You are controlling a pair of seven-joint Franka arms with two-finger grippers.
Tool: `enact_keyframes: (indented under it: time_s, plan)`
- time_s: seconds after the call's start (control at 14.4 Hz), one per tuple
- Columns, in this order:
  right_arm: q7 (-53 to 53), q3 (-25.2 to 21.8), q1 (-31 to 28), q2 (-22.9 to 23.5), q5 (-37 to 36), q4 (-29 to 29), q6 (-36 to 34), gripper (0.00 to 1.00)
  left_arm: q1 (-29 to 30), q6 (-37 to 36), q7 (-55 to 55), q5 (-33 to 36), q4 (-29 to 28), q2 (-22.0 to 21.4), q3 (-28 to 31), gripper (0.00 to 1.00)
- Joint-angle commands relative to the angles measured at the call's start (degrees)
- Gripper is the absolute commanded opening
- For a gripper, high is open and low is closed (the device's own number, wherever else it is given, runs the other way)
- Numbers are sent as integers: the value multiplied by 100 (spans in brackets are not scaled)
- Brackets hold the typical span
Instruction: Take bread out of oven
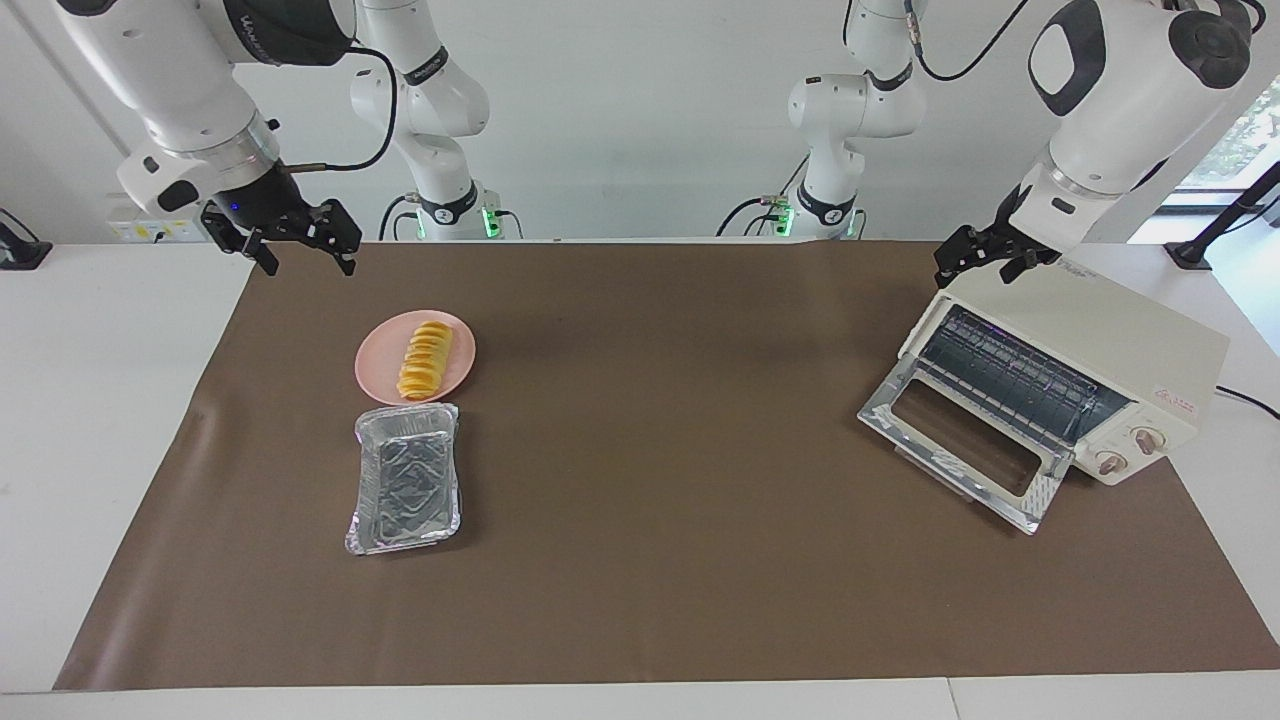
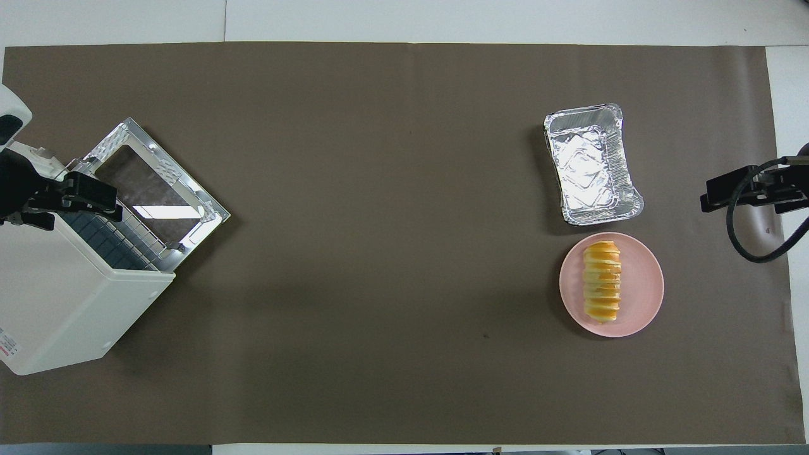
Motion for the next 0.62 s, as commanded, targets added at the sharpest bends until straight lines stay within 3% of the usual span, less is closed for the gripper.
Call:
enact_keyframes:
  time_s: [0.0, 0.55]
  plan:
    - [80, 42, -81, -46, 85, -96, 90, 100, -5, 85, -60, -63, -169, -167, 9, 100]
    - [98, 51, -55, -81, 41, -114, 91, 100, -5, 85, -60, -63, -169, -158, 9, 100]
